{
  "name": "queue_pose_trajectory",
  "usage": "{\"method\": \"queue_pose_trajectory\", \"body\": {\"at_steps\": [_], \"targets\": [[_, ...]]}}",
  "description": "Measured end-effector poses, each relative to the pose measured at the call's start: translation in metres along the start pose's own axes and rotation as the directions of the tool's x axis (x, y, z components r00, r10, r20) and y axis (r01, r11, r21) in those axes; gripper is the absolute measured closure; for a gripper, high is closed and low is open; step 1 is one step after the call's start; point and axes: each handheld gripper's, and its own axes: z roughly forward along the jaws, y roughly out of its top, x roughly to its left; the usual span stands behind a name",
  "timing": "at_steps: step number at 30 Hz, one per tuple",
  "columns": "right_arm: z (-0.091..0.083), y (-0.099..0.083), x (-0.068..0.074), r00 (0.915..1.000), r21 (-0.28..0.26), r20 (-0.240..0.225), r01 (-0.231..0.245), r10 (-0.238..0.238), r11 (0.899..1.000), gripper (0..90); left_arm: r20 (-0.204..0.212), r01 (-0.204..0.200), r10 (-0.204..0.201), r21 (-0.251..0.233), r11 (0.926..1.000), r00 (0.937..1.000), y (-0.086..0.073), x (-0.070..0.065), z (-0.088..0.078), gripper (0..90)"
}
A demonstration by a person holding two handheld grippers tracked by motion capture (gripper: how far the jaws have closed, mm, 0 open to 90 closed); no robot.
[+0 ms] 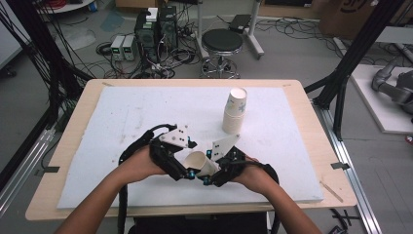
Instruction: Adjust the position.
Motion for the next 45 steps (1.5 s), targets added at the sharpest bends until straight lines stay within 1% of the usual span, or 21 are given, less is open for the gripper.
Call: {"method": "queue_pose_trajectory", "body": {"at_steps": [5,7,9,12,15,17,21,24,26,28,29,31,33,34,35,36,38,40,42,44,45], "targets": [[-0.005,-0.005,-0.002,0.9999,-0.002,0.009,-0.011,0.011,1.000,35.6,-0.011,0.034,-0.035,-0.072,0.9968,0.9993,-0.007,0.003,-0.010,18.0],[-0.007,-0.008,-0.003,0.9997,-0.010,0.018,-0.019,0.019,1.000,35.6,-0.021,0.047,-0.049,-0.100,0.9939,0.9986,-0.011,0.003,-0.013,18.1],[-0.010,-0.012,-0.003,0.9990,-0.023,0.034,-0.027,0.028,0.999,35.4,-0.028,0.066,-0.071,-0.141,0.9877,0.9971,-0.017,0.004,-0.016,18.1],[-0.014,-0.021,-0.004,0.9975,-0.049,0.052,-0.046,0.048,0.998,34.9,-0.053,0.109,-0.124,-0.227,0.9678,0.9909,-0.031,0.002,-0.017,18.1],[-0.019,-0.033,-0.005,0.9950,-0.082,0.066,-0.070,0.075,0.994,34.4,-0.078,0.135,-0.165,-0.302,0.9438,0.9832,-0.047,0.001,-0.016,18.0],[-0.022,-0.042,-0.005,0.9923,-0.102,0.079,-0.087,0.095,0.991,34.3,-0.094,0.156,-0.199,-0.342,0.9266,0.9754,-0.057,0.001,-0.016,18.0],[-0.027,-0.060,-0.003,0.9861,-0.149,0.101,-0.116,0.132,0.982,34.1,-0.137,0.168,-0.241,-0.405,0.8988,0.9608,-0.074,0.001,-0.018,18.2],[-0.030,-0.072,-0.001,0.9799,-0.187,0.122,-0.133,0.158,0.973,33.9,-0.153,0.175,-0.270,-0.452,0.8746,0.9506,-0.085,0.001,-0.019,18.2],[-0.032,-0.078,0.000,0.9758,-0.211,0.136,-0.140,0.171,0.967,33.5,-0.151,0.182,-0.278,-0.460,0.8692,0.9485,-0.091,0.000,-0.019,18.4],[-0.034,-0.084,0.001,0.9717,-0.234,0.149,-0.146,0.183,0.961,33.2,-0.155,0.187,-0.285,-0.457,0.8695,0.9459,-0.097,0.000,-0.017,19.3],[-0.035,-0.087,0.002,0.9689,-0.242,0.158,-0.149,0.190,0.959,33.2,-0.155,0.192,-0.291,-0.461,0.8665,0.9439,-0.100,-0.001,-0.016,19.3],[-0.037,-0.090,0.002,0.9655,-0.254,0.169,-0.151,0.198,0.955,33.2,-0.162,0.197,-0.306,-0.478,0.8562,0.9381,-0.105,-0.001,-0.014,19.3],[-0.040,-0.093,0.002,0.9609,-0.271,0.183,-0.153,0.207,0.950,33.1,-0.179,0.199,-0.326,-0.503,0.8413,0.9282,-0.111,-0.002,-0.013,19.3],[-0.042,-0.094,0.003,0.9575,-0.285,0.193,-0.154,0.214,0.946,33.1,-0.187,0.199,-0.335,-0.513,0.8354,0.9236,-0.114,-0.003,-0.012,19.3],[-0.044,-0.095,0.003,0.9533,-0.298,0.202,-0.159,0.225,0.941,33.1,-0.203,0.197,-0.345,-0.521,0.8304,0.9165,-0.118,-0.004,-0.011,19.3],[-0.045,-0.097,0.004,0.9498,-0.312,0.211,-0.158,0.231,0.937,33.0,-0.218,0.195,-0.353,-0.526,0.8279,0.9099,-0.122,-0.004,-0.010,19.3],[-0.049,-0.100,0.004,0.9435,-0.337,0.220,-0.165,0.248,0.927,32.9,-0.238,0.198,-0.363,-0.520,0.8307,0.9009,-0.128,-0.004,-0.009,19.2],[-0.051,-0.103,0.004,0.9357,-0.350,0.241,-0.164,0.258,0.922,32.9,-0.253,0.201,-0.380,-0.530,0.8239,0.8898,-0.133,-0.004,-0.010,19.3],[-0.054,-0.106,0.003,0.9289,-0.365,0.253,-0.167,0.270,0.916,32.8,-0.267,0.196,-0.382,-0.531,0.8246,0.8845,-0.136,-0.003,-0.011,19.3],[-0.056,-0.108,0.001,0.9205,-0.386,0.262,-0.176,0.290,0.905,32.8,-0.285,0.189,-0.382,-0.528,0.8283,0.8792,-0.138,-0.004,-0.014,19.3],[-0.057,-0.109,0.001,0.9170,-0.397,0.267,-0.176,0.297,0.901,32.8,-0.290,0.185,-0.380,-0.527,0.8297,0.8781,-0.139,-0.004,-0.015,19.2]]}}
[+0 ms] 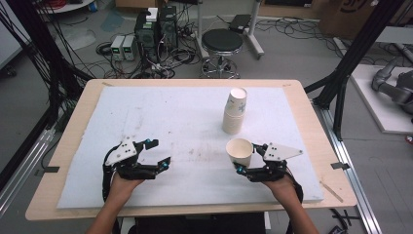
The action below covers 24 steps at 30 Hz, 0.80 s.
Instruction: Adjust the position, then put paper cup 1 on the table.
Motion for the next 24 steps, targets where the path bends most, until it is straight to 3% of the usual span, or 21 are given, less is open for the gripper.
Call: {"method": "queue_pose_trajectory", "body": {"at_steps": [7,18,24], "targets": [[-0.007,0.000,-0.004,0.9983,-0.061,0.055,-0.012,0.016,0.998,32.7,-0.036,0.008,-0.009,-0.021,0.9997,0.9993,-0.001,0.005,-0.008,19.2],[-0.001,0.000,-0.004,0.9989,-0.057,0.044,-0.011,0.014,0.998,32.5,-0.060,0.011,-0.013,-0.039,0.9992,0.9981,0.000,0.009,-0.015,19.1],[0.006,0.006,-0.005,0.9986,-0.085,0.035,-0.036,0.039,0.996,32.5,-0.084,0.014,-0.019,-0.051,0.9986,0.9963,0.001,0.013,-0.022,18.9]]}}
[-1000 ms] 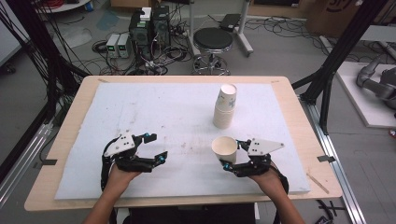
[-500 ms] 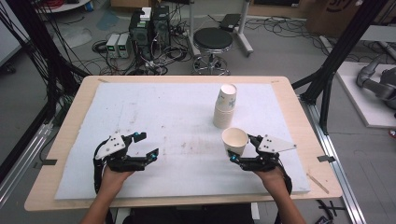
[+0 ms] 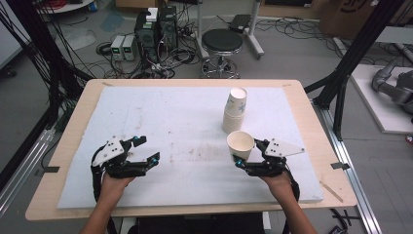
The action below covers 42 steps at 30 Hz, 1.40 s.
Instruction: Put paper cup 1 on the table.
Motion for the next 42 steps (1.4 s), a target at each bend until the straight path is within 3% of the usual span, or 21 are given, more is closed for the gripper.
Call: {"method": "queue_pose_trajectory", "body": {"at_steps": [9,16,27,34,42], "targets": [[0.049,0.014,0.005,0.9985,0.012,-0.047,0.030,-0.029,0.999,32.6,-0.035,-0.005,0.005,0.009,0.9999,0.9994,-0.001,0.003,-0.007,18.9],[0.087,0.022,0.009,0.9982,0.014,-0.060,0.001,0.000,1.000,32.7,-0.058,0.003,-0.003,0.010,0.9999,0.9983,-0.005,0.004,-0.013,18.9],[0.132,0.032,0.005,0.9988,0.012,-0.021,-0.044,0.044,0.999,32.9,-0.070,0.002,-0.001,0.021,0.9998,0.9976,-0.006,0.006,-0.013,19.0],[0.159,0.040,0.006,0.9994,0.046,0.002,-0.035,0.035,0.998,32.8,-0.070,0.004,-0.002,0.017,0.9998,0.9976,-0.006,0.006,-0.013,19.1],[0.189,0.036,0.005,0.9978,0.098,0.023,-0.065,0.063,0.993,32.8,-0.074,0.008,-0.007,0.013,0.9999,0.9972,-0.006,0.007,-0.014,19.1]]}}
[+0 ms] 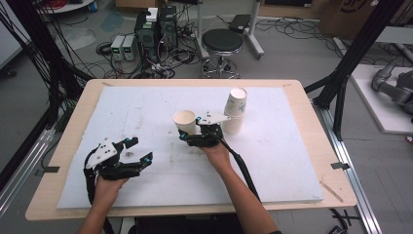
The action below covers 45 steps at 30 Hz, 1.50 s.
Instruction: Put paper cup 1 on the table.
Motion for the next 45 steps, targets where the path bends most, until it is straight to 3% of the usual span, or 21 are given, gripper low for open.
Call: {"method": "queue_pose_trajectory", "body": {"at_steps": [7,15,20,22,28,39,42,43,45], "targets": [[0.019,-0.009,-0.003,0.9988,0.053,0.034,-0.036,0.034,0.998,32.8,-0.009,0.007,-0.007,-0.006,1.0000,0.9999,0.000,0.002,-0.002,19.1],[0.019,-0.009,-0.005,0.9978,0.087,0.051,-0.047,0.043,0.995,32.8,-0.004,0.004,-0.004,0.003,1.0000,1.0000,-0.001,0.002,-0.001,19.1],[0.024,-0.007,-0.007,0.9964,0.156,0.058,-0.070,0.061,0.985,33.1,-0.003,0.008,-0.008,0.003,1.0000,1.0000,-0.001,0.002,-0.001,19.2],[0.023,-0.007,-0.007,0.9961,0.165,0.057,-0.076,0.067,0.983,33.0,-0.006,0.007,-0.007,0.005,1.0000,1.0000,-0.001,0.003,-0.002,19.2],[0.014,-0.007,-0.005,0.9984,0.219,0.051,-0.035,0.024,0.975,33.4,-0.009,0.011,-0.011,0.007,0.9999,0.9999,-0.002,0.003,-0.002,19.2],[0.006,-0.013,-0.005,0.9995,0.242,0.029,0.002,-0.010,0.970,32.5,0.008,0.009,-0.009,0.023,0.9997,0.9999,-0.003,0.000,0.003,19.3],[0.006,-0.014,-0.007,0.9998,0.264,0.009,-0.017,0.015,0.964,27.3,0.009,0.012,-0.012,0.019,0.9997,0.9999,-0.003,0.000,0.003,19.3],[0.006,-0.015,-0.007,0.9995,0.276,0.027,-0.024,0.017,0.961,20.7,0.008,0.014,-0.014,0.016,0.9998,0.9999,-0.003,0.000,0.003,19.3],[0.001,-0.016,-0.007,0.9991,0.269,0.036,-0.031,0.022,0.963,19.4,0.008,0.015,-0.015,0.013,0.9998,0.9999,-0.003,0.001,0.002,19.2]]}}
